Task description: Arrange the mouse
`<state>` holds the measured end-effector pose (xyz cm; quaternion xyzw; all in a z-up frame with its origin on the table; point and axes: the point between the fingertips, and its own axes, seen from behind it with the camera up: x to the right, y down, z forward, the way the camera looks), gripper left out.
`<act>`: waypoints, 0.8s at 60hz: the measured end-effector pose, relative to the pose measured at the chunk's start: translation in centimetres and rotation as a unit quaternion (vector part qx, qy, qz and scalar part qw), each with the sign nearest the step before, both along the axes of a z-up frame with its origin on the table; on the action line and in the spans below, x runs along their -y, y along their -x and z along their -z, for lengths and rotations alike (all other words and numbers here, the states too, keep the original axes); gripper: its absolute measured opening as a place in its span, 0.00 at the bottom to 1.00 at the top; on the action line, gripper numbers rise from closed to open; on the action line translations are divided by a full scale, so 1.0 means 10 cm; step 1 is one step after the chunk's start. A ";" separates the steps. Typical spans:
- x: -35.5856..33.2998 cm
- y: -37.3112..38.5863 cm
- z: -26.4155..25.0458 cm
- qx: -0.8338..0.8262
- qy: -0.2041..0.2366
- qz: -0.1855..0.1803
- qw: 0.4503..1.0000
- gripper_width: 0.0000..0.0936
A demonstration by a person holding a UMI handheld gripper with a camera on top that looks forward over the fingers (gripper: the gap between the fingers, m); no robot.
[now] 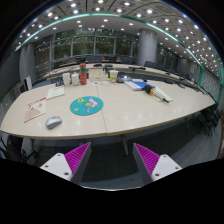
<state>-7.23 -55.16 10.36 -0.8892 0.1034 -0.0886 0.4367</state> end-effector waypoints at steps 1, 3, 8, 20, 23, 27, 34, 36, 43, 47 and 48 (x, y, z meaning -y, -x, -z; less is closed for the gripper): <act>-0.05 0.11 0.04 -0.004 -0.001 -0.004 1.000 0.92; -0.14 0.32 0.13 -0.012 -0.004 -0.010 1.000 0.91; -0.43 0.91 0.35 -0.035 -0.006 -0.034 0.999 0.91; -1.20 2.04 0.78 -0.058 -0.009 -0.078 0.995 0.91; -1.37 2.23 0.86 -0.062 -0.007 -0.083 0.995 0.91; -1.60 2.38 0.97 -0.064 -0.004 -0.087 0.994 0.91; -1.94 2.59 1.06 -0.057 -0.002 -0.088 0.994 0.91; -2.03 2.63 1.08 -0.055 0.000 -0.088 0.995 0.91; -2.31 2.70 1.14 -0.054 0.007 -0.083 0.995 0.90; -2.43 2.70 1.13 -0.055 0.005 -0.078 0.995 0.91; -2.46 2.70 1.14 -0.056 0.006 -0.077 0.995 0.91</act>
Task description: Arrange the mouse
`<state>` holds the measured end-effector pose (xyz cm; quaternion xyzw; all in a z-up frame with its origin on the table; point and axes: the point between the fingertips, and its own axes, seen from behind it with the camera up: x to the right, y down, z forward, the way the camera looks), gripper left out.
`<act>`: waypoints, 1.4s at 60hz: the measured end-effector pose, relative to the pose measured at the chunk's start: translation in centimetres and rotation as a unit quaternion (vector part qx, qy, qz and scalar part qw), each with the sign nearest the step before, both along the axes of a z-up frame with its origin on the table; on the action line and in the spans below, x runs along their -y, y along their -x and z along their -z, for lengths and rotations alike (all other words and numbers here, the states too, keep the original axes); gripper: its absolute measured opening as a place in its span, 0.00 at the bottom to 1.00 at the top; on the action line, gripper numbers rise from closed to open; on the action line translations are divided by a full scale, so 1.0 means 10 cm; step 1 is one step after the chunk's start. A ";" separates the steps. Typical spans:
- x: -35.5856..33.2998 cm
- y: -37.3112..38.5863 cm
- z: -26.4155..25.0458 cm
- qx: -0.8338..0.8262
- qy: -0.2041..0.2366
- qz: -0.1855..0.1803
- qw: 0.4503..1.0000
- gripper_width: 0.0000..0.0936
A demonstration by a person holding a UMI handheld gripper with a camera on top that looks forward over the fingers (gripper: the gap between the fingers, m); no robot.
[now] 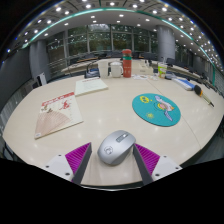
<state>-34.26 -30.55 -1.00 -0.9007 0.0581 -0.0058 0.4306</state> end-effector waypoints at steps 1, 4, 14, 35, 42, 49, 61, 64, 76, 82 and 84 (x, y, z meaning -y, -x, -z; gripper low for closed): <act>-0.03 0.00 0.00 -0.001 0.000 0.001 1.000 0.91; -0.11 0.02 0.00 -0.004 0.000 0.003 1.000 0.90; -0.33 0.02 0.04 0.019 0.002 -0.001 1.000 0.79; -0.47 0.14 0.04 0.046 0.008 -0.052 0.998 0.41; -0.50 0.22 -0.25 0.035 -0.008 -0.073 0.997 0.39; -0.69 0.20 -1.03 0.014 -0.071 -0.080 0.994 0.39; -1.26 -0.55 -2.07 0.005 -0.159 -0.051 0.986 0.39; -1.38 -0.86 -2.02 0.008 -0.153 -0.041 0.987 0.38; -1.69 -1.80 -0.95 0.006 -0.069 -0.007 0.998 0.39; -1.70 -2.00 -0.41 0.003 -0.027 -0.008 1.000 0.40; -1.69 -2.05 -0.28 0.005 -0.017 -0.010 1.000 0.42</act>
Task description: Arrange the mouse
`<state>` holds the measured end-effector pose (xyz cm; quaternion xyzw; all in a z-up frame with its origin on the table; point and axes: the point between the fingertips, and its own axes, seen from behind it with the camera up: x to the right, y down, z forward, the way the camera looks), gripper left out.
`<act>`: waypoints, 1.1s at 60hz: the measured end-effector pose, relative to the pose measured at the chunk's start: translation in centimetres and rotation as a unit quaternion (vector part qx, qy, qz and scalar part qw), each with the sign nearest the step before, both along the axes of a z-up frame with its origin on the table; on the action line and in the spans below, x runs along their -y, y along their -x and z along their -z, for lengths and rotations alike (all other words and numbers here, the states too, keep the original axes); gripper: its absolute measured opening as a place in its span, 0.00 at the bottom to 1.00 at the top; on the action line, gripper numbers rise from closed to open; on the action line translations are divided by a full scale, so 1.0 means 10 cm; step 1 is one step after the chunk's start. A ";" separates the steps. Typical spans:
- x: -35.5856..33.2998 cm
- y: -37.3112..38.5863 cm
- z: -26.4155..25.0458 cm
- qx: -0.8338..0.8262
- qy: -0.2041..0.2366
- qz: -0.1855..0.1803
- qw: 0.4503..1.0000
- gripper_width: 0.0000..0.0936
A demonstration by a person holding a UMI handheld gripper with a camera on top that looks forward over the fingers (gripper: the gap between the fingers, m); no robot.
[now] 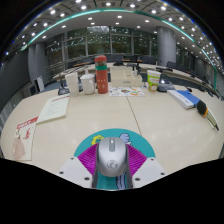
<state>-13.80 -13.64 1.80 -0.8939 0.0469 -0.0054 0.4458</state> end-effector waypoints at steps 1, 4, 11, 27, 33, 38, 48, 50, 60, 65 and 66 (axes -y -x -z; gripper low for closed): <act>0.00 -0.02 0.05 0.002 0.004 -0.002 1.000 0.43; 0.03 -0.05 0.20 0.006 0.011 -0.007 1.000 0.47; 0.06 -0.07 0.24 0.016 0.020 -0.022 0.999 0.61; 0.56 0.06 -0.44 0.018 0.005 -0.011 1.000 0.92; 0.94 0.13 -0.81 0.020 0.001 -0.002 1.000 0.92; 1.30 0.22 -1.10 0.024 -0.006 0.008 1.000 0.91; 2.02 0.35 -1.59 0.045 -0.023 0.026 0.998 0.92; 2.16 0.39 -1.66 0.047 -0.025 0.028 0.998 0.92; 2.70 0.51 -1.94 0.063 -0.035 0.032 0.997 0.92; 2.87 0.55 -2.03 0.065 -0.039 0.033 0.997 0.92; 2.87 0.58 -2.01 0.068 -0.040 0.034 0.996 0.92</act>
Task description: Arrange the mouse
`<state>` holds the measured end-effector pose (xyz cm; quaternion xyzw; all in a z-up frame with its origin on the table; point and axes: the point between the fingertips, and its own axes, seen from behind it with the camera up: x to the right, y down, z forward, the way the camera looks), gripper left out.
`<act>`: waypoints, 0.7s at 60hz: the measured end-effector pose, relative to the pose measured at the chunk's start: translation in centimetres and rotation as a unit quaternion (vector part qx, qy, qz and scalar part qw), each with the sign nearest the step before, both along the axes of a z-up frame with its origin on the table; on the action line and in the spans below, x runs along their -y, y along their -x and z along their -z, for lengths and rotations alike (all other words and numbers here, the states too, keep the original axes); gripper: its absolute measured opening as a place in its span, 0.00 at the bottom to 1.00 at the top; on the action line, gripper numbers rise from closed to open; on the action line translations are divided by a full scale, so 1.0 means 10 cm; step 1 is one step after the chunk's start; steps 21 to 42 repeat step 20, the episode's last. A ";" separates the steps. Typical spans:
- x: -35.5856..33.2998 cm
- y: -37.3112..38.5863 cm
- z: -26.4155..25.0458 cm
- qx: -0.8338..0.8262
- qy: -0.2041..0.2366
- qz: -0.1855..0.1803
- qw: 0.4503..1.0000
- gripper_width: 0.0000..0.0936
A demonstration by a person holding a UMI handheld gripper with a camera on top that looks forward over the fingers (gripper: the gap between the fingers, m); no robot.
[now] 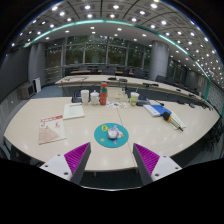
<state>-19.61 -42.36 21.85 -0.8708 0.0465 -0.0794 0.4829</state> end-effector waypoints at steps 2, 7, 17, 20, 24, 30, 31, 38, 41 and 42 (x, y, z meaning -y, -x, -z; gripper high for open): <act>0.07 0.01 -0.04 0.006 0.001 -0.002 1.000 0.92; 0.14 0.08 -0.08 0.004 0.000 -0.009 1.000 0.92; 0.19 0.17 -0.13 0.016 -0.007 -0.013 1.000 0.92; 0.20 0.19 -0.16 0.020 -0.009 -0.015 1.000 0.92; 0.20 0.19 -0.16 0.020 -0.009 -0.015 1.000 0.92; 0.20 0.19 -0.16 0.020 -0.009 -0.015 1.000 0.92; 0.20 0.19 -0.16 0.020 -0.009 -0.015 1.000 0.92; 0.20 0.19 -0.16 0.020 -0.009 -0.015 1.000 0.92; 0.20 0.19 -0.16 0.020 -0.009 -0.015 1.000 0.92; 0.20 0.19 -0.16 0.020 -0.009 -0.015 1.000 0.92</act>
